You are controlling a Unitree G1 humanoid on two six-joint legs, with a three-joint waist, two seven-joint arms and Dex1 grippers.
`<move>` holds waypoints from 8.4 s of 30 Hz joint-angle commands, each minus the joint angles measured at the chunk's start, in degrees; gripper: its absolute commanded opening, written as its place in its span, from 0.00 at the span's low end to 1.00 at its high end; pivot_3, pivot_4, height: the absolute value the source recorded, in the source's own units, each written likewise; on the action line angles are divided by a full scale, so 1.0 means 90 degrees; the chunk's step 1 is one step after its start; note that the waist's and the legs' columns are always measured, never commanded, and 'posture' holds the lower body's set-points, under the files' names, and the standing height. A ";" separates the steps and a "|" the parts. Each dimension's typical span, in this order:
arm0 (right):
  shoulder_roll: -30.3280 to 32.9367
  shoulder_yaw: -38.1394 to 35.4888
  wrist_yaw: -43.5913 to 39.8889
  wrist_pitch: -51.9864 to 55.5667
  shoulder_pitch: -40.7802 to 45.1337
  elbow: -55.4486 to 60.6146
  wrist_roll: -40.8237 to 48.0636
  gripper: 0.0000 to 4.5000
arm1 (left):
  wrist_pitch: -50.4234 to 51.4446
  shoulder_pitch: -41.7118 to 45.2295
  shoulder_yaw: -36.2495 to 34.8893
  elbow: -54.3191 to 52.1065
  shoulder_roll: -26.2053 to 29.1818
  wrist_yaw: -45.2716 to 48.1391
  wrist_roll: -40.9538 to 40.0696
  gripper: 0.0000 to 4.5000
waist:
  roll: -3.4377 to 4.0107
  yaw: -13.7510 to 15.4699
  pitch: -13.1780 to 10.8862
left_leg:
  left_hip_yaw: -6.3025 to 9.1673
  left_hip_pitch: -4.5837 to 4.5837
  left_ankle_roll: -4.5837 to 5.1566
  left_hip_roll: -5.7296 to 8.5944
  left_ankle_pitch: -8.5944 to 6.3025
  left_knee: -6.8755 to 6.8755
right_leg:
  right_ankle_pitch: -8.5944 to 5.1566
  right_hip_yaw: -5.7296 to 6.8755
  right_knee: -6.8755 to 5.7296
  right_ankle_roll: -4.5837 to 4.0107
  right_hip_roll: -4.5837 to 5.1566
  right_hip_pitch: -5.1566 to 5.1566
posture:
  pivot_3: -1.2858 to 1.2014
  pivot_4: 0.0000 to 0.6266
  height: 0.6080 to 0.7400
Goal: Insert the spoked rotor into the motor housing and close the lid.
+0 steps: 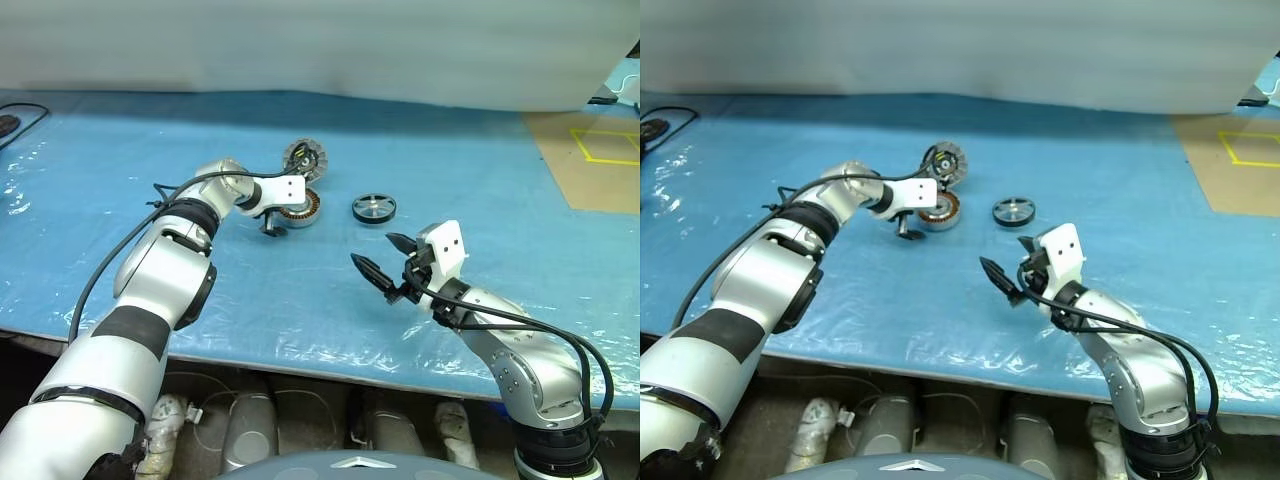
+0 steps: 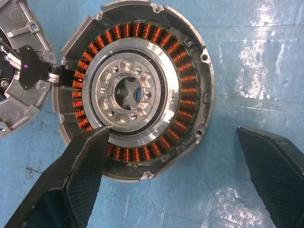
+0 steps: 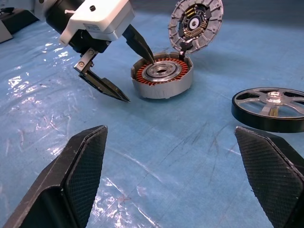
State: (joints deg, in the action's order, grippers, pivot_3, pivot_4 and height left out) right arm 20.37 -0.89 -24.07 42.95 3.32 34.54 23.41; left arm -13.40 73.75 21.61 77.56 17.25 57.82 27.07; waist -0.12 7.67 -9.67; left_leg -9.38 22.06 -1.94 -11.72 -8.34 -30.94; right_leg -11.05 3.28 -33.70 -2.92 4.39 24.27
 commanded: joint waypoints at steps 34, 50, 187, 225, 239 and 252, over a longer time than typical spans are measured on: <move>0.0078 0.0535 -0.0126 -0.0513 0.0198 -0.0338 -0.0221 1.00 | -0.1515 0.0256 -0.0426 -0.0256 0.0362 0.0964 -0.0546 1.00 | -0.0009 0.0014 -0.0006 | 0.0013 0.0009 -0.0003 0.0001 0.0002 0.0027 | 0.0002 0.0009 0.0031 -0.0001 -0.0003 -0.0002 | 0.52 0.24 1.00; -0.0086 0.0773 0.0133 -0.0599 -0.0181 -0.0114 -0.0360 1.00 | -0.0872 0.0948 -0.0006 0.0007 0.0276 0.1746 0.0047 1.00 | -0.0013 -0.0002 -0.0009 | 0.0009 0.0004 -0.0004 0.0000 0.0002 0.0028 | 0.0003 0.0009 0.0028 -0.0004 -0.0002 -0.0002 | 0.52 0.24 1.00; 0.0108 0.0984 -0.0518 -0.0682 0.0442 -0.0744 -0.0252 1.00 | 0.5664 -0.2622 0.1034 -0.8057 0.1245 0.2932 -0.2216 0.77 | -0.0004 -0.0086 -0.0007 | -0.0011 -0.0026 -0.0004 -0.0004 0.0002 0.0029 | -0.0005 -0.0002 0.0013 -0.0001 0.0000 -0.0014 | 0.52 0.24 1.00; 0.0438 -0.1353 0.0424 -0.2392 0.0382 -0.2785 -0.0984 1.00 | 0.5284 -0.5817 -0.3292 -0.9360 0.0315 -0.0514 -0.6101 0.77 | 0.0018 -0.0247 -0.0001 | -0.0026 -0.0009 0.0002 -0.0005 -0.0002 0.0020 | -0.0022 -0.0002 0.0017 0.0029 -0.0012 0.0002 | 0.52 0.24 1.00; 0.0024 -0.0836 0.0234 -0.3333 0.0525 -0.4186 -0.1409 1.00 | 0.4791 -0.5969 -0.2304 -0.9771 0.0881 0.0014 -0.6077 0.77 | 0.0018 -0.0281 -0.0001 | -0.0033 -0.0017 0.0002 -0.0006 -0.0002 0.0022 | -0.0014 -0.0008 0.0013 0.0015 -0.0013 0.0002 | 0.52 0.24 1.00; -0.0172 -0.0739 0.0418 -0.3609 0.0487 -0.4693 -0.1611 1.00 | 0.4508 -0.5748 -0.1980 -0.9264 0.0992 0.0220 -0.5966 0.77 | 0.0018 -0.0274 0.0000 | -0.0037 -0.0028 0.0002 -0.0007 -0.0002 0.0018 | -0.0010 -0.0015 0.0005 0.0010 -0.0012 -0.0003 | 0.52 0.24 1.00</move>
State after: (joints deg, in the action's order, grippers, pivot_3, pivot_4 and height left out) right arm 18.60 -6.58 -21.03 10.90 7.94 -6.04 9.36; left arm 28.48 21.23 4.00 -5.04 25.68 59.25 -26.49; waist 0.04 5.20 -9.67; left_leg -9.72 21.76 -1.92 -11.78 -8.36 -30.78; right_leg -11.15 3.14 -33.66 -2.81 4.29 24.20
